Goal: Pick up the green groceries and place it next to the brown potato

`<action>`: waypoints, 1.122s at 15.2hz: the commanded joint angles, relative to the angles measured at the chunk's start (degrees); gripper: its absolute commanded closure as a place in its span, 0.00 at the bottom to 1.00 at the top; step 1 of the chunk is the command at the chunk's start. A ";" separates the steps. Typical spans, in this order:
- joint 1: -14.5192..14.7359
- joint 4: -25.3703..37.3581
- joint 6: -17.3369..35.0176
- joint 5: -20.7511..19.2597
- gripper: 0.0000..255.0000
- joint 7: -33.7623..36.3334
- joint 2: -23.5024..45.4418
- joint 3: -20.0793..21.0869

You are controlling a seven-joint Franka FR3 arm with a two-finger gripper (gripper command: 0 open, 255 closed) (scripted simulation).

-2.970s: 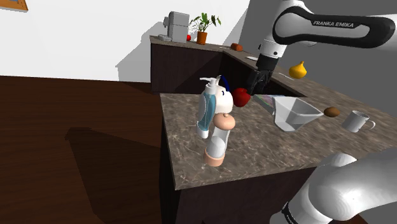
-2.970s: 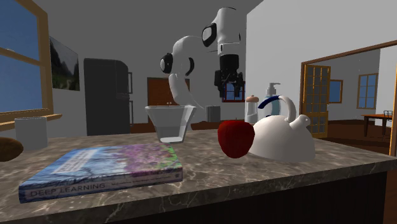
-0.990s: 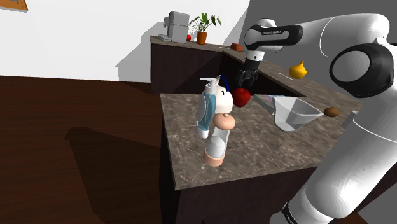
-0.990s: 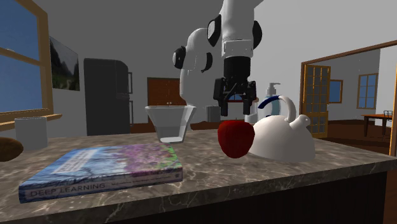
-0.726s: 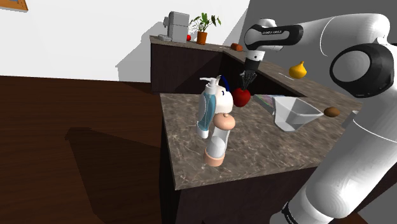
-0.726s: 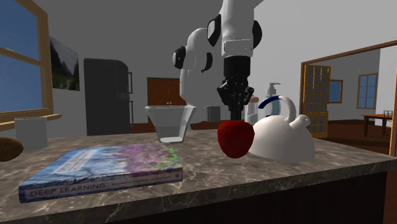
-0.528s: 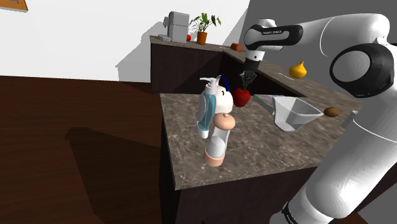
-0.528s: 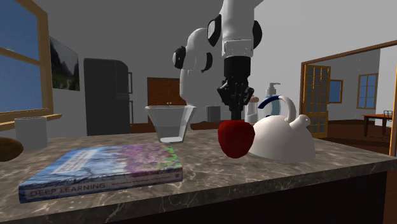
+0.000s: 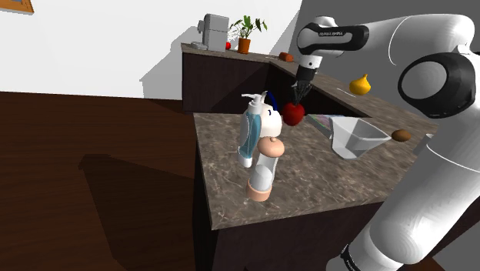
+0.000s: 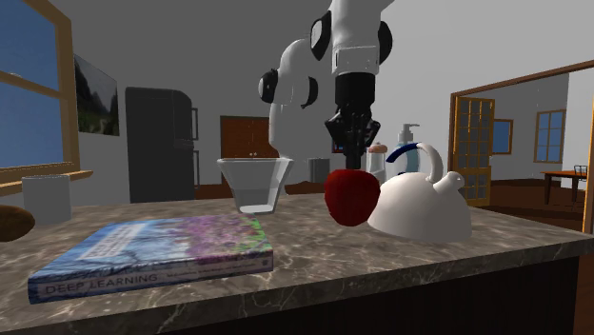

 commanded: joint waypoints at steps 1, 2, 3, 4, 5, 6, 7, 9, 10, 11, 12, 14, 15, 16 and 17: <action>-0.07 1.82 -1.62 0.08 1.00 -0.11 0.22 -0.05; -0.09 2.72 -2.41 0.12 1.00 -0.14 0.33 -0.07; -0.11 3.63 -3.22 0.16 1.00 -0.17 0.45 -0.08; -0.14 4.57 -4.03 0.21 1.00 -0.21 0.59 -0.10; -0.16 5.53 -4.84 0.26 1.00 -0.25 0.75 -0.12; -0.20 6.52 -5.66 0.32 1.00 -0.29 0.92 -0.14; -0.23 7.52 -6.49 0.39 1.00 -0.34 1.11 -0.17; -0.32 9.60 -8.17 0.54 1.00 -0.44 1.54 -0.22; -0.37 10.68 -9.02 0.63 1.00 -0.50 1.78 -0.25; -0.43 11.79 -9.88 0.73 1.00 -0.57 2.05 -0.29; -0.49 12.93 -10.75 0.83 1.00 -0.63 2.33 -0.32; -0.63 15.29 -12.53 1.06 1.00 -0.78 2.96 -0.40; -0.72 16.52 -13.43 1.20 1.00 -0.86 3.31 -0.45; -0.81 17.79 -14.35 1.34 1.00 -0.95 3.69 -0.50; -0.91 19.10 -15.28 1.49 1.00 -1.04 4.09 -0.55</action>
